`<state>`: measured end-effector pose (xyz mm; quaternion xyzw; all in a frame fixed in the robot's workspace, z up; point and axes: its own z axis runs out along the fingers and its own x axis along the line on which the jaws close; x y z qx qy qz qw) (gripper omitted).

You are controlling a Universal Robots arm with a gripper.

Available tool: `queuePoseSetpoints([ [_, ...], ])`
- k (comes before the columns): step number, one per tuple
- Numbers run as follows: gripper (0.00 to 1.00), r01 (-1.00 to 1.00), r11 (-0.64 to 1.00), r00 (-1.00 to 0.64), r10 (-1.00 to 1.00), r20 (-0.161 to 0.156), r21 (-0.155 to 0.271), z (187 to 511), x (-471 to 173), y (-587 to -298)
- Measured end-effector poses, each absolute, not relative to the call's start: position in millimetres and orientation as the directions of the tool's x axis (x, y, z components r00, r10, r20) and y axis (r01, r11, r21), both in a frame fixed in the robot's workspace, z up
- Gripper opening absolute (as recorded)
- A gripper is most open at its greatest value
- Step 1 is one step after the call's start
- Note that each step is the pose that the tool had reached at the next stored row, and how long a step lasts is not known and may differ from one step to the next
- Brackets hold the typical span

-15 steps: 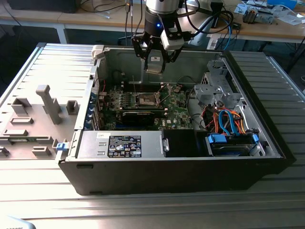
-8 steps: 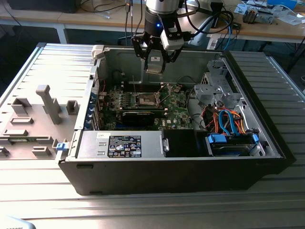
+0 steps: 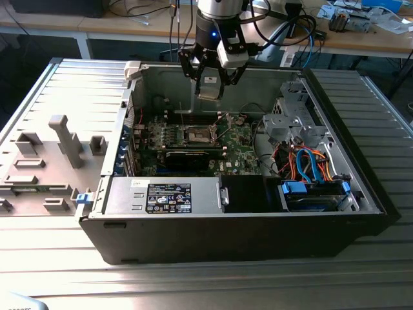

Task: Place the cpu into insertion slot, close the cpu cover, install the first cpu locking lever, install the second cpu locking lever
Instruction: 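Place the cpu into insertion slot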

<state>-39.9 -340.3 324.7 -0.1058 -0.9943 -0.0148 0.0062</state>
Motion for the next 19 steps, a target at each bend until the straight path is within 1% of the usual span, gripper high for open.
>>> queuePoseSetpoints([
  [19, 0.54, 0.229, 0.973, -0.973, 0.229, 0.014, 0.024, 324.4, -39.9, -340.3],
])
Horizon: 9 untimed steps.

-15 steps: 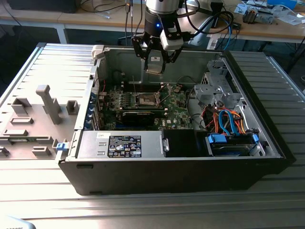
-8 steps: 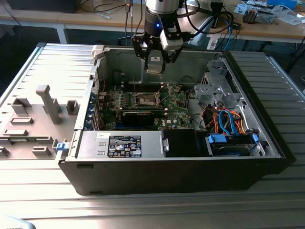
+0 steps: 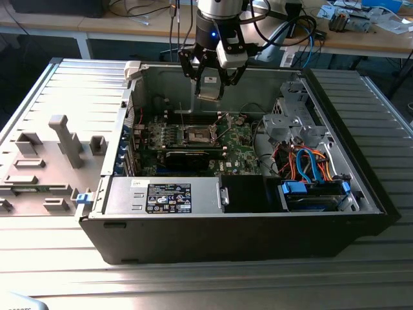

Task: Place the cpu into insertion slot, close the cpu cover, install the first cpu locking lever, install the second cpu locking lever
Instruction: 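Place the cpu into insertion slot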

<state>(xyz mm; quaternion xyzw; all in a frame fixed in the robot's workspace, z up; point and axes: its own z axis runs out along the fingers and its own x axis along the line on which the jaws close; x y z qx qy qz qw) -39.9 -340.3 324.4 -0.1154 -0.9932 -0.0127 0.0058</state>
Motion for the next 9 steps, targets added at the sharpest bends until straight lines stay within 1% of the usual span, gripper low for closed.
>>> queuePoseSetpoints([
  [9, 0.54, 0.236, 0.971, -0.972, 0.236, 0.014, 0.022, 324.3, -39.9, -340.3],
])
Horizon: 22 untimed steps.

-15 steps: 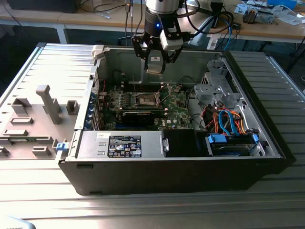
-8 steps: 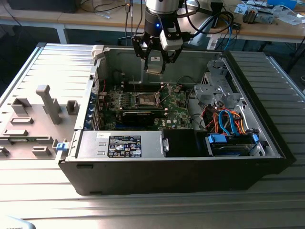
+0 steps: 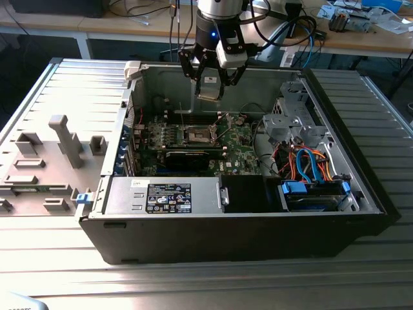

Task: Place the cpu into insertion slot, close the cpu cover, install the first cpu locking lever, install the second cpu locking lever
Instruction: 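Place the cpu into insertion slot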

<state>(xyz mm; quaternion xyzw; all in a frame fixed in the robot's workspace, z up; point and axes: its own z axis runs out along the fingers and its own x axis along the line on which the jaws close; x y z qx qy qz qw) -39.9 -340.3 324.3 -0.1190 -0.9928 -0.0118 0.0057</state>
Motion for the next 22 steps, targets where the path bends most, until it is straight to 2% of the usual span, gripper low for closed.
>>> queuePoseSetpoints([
  [22, 0.54, 0.258, 0.966, -0.966, 0.258, 0.013, 0.019, 324.0, -39.9, -340.3],
])
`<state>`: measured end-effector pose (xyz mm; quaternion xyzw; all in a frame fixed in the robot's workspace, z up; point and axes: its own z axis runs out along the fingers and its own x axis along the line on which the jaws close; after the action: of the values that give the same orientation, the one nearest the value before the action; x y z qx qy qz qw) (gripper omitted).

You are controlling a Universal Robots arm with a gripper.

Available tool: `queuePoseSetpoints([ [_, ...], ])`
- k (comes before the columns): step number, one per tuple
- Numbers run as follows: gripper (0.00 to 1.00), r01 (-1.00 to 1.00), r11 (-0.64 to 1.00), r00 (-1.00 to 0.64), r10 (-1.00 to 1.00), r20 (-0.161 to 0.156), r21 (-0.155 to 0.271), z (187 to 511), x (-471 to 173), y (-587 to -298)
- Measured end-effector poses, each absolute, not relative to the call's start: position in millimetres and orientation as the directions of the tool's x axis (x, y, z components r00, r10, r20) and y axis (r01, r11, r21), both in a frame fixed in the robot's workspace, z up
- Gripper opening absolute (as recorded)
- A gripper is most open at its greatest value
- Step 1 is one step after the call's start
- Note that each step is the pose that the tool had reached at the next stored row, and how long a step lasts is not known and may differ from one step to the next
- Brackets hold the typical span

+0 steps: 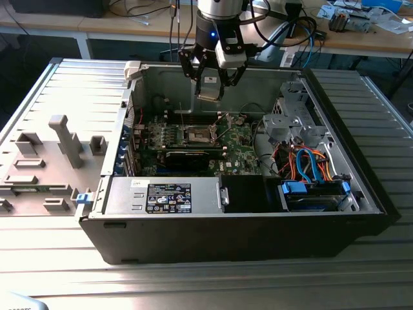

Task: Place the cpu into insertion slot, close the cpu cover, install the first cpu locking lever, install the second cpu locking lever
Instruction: 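Place the cpu into insertion slot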

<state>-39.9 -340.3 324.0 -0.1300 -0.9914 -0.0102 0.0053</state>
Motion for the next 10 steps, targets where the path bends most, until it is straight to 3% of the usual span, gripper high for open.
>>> queuePoseSetpoints([
  [10, 0.54, 0.268, 0.963, -0.963, 0.267, 0.013, 0.017, 323.8, -39.9, -340.3],
])
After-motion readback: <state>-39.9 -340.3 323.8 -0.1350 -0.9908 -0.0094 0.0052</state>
